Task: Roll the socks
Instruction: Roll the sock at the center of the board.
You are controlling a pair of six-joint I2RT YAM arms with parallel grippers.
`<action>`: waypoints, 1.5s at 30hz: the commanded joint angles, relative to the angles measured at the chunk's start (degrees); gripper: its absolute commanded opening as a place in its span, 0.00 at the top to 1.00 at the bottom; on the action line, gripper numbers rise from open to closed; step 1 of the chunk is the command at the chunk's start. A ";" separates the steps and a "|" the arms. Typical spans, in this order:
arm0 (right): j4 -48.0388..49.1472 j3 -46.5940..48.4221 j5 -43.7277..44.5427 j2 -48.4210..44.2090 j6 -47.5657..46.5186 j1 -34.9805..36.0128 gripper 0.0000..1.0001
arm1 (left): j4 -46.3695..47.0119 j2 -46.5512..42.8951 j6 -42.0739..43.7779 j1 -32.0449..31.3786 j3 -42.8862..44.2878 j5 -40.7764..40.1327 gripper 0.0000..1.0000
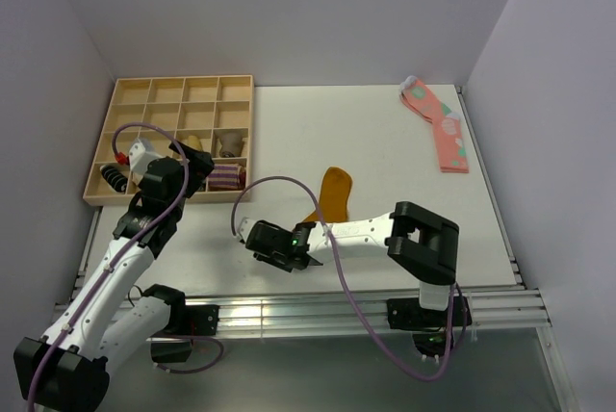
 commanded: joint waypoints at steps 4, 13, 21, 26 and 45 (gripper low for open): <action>1.52 1.49 2.11 0.68 0.21 0.18 0.66 | 2.92 0.07 1.49 0.53 -0.77 1.06 0.01; 0.03 -0.44 -16.49 -6.60 -2.51 -9.21 0.90 | 4.68 -0.55 1.85 0.53 -3.14 2.29 0.02; -7.79 -0.45 -36.72 -10.31 -9.45 -24.33 0.93 | 11.00 -1.95 3.16 0.18 -7.36 4.84 0.10; -12.44 -0.01 -43.06 -7.77 -10.78 -31.19 0.97 | 13.99 0.85 5.53 -4.29 -6.66 2.03 0.15; -21.51 1.14 -55.29 1.91 -9.55 -44.03 1.00 | 37.00 16.94 21.79 -23.81 -8.41 4.39 0.24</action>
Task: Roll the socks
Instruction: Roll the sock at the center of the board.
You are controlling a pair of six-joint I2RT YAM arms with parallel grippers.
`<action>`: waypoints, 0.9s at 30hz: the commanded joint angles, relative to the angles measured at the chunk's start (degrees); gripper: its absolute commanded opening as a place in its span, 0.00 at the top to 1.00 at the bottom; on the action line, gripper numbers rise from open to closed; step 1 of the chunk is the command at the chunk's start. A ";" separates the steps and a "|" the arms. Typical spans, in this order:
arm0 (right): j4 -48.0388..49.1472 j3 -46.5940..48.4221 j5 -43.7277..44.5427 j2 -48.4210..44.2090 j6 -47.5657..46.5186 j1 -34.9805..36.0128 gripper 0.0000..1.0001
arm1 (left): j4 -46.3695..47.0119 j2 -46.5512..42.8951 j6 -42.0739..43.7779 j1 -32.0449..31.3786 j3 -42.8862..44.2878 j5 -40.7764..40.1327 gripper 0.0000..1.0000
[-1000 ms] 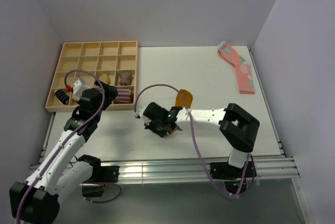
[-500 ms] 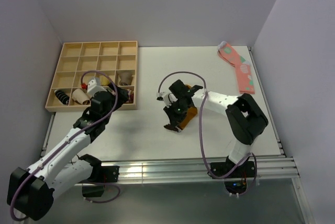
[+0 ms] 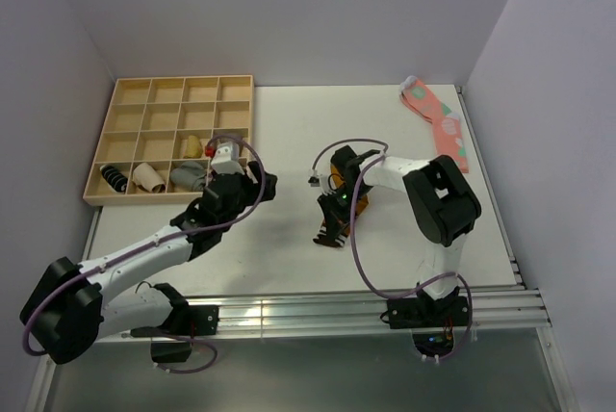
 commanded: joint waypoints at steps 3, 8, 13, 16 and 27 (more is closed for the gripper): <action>-1.51 0.39 0.32 -3.59 -2.69 -0.62 1.00 | 16.65 5.48 6.89 -1.15 -2.37 8.70 0.29; -1.78 -1.01 -0.20 -4.38 -2.79 -0.97 1.00 | 21.22 18.48 10.41 -2.02 2.73 17.50 0.44; -1.77 -1.28 0.15 -5.44 -2.17 -1.85 1.00 | 24.92 27.09 9.72 -2.20 5.01 26.47 0.48; -1.69 -1.37 0.24 -5.26 -1.47 -2.20 1.00 | 25.45 31.66 8.75 -2.20 7.46 29.37 0.48; -0.11 -2.25 0.85 -5.61 1.17 -5.28 1.00 | 22.29 44.33 -2.23 -0.19 19.25 16.30 0.31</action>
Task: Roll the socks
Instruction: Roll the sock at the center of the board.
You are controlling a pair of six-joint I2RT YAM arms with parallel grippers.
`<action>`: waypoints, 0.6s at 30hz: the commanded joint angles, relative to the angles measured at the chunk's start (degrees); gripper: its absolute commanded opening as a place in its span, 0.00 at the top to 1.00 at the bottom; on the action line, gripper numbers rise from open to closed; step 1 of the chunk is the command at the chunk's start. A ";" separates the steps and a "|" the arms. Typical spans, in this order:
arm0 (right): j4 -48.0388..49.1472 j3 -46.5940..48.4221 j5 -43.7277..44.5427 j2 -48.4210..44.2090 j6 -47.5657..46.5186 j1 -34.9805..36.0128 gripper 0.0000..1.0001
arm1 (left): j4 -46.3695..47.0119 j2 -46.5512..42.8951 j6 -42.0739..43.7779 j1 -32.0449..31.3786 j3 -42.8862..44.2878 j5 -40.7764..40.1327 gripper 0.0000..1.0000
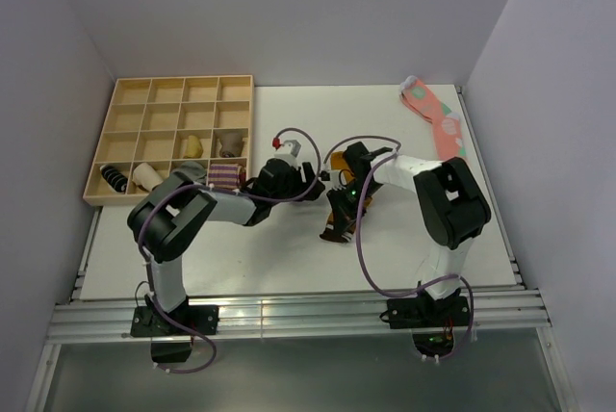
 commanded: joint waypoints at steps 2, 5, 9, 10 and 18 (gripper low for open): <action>1.10 -1.15 0.04 -3.36 1.41 -1.37 1.00 | 0.45 3.36 -7.95 2.16 5.73 -8.57 0.30; 1.98 -1.86 0.13 -4.86 1.76 -2.16 1.00 | 1.51 6.52 -8.75 2.78 8.89 -9.45 0.27; 3.12 -2.65 0.48 -6.96 1.76 -2.78 1.00 | 1.34 11.80 -8.84 3.13 16.78 -5.85 0.26; 3.56 -2.82 0.48 -7.93 1.50 -2.87 1.00 | 1.25 13.72 -8.93 3.22 17.94 -5.24 0.26; 3.83 -3.09 1.27 -8.90 1.50 -2.87 1.00 | -1.11 20.50 -6.12 3.74 28.30 -0.05 0.24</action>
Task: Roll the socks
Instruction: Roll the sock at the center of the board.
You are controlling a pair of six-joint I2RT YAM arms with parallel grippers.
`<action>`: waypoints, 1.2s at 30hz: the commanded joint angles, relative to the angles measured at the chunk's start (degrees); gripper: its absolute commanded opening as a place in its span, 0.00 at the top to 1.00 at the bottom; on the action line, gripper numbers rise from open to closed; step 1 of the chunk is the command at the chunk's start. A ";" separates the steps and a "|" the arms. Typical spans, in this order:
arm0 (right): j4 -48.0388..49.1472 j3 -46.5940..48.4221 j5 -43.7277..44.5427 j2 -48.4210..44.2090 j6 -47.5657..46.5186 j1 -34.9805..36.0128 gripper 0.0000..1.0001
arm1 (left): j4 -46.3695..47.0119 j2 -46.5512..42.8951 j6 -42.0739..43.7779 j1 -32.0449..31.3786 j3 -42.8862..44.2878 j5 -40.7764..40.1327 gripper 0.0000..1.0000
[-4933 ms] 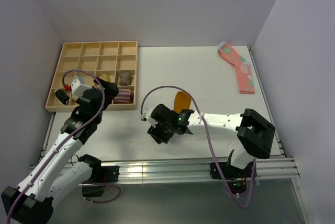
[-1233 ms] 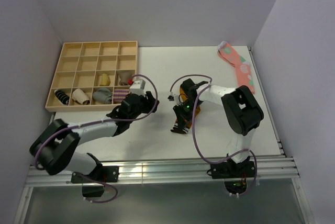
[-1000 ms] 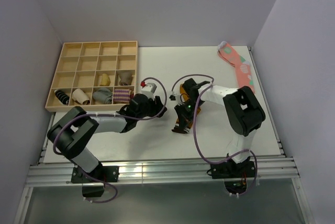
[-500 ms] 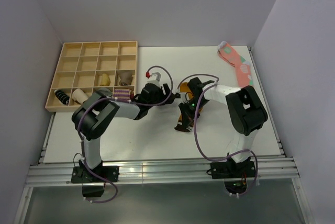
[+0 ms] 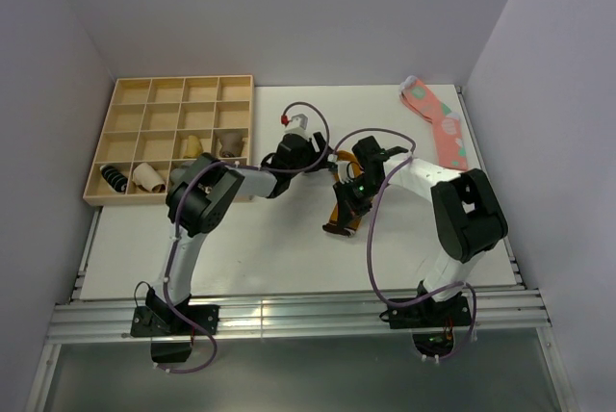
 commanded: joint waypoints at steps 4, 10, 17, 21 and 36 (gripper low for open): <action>1.38 -0.16 1.12 -2.20 0.01 -0.40 1.00 | -4.35 4.19 3.71 0.42 9.15 4.98 0.25; 0.94 0.19 0.77 -2.90 -0.07 -0.40 1.00 | -10.06 6.12 4.94 0.42 13.02 4.64 0.28; 0.68 0.28 0.59 -3.78 -0.25 -0.40 1.00 | -14.03 9.29 4.77 0.51 16.10 6.49 0.38; 0.59 0.10 0.86 -3.95 -0.60 -0.40 1.00 | -14.55 10.52 4.06 0.42 16.72 7.10 0.44; 0.85 0.81 1.74 -2.90 -0.95 -0.48 1.00 | -17.45 8.07 -2.79 3.32 14.17 1.48 1.00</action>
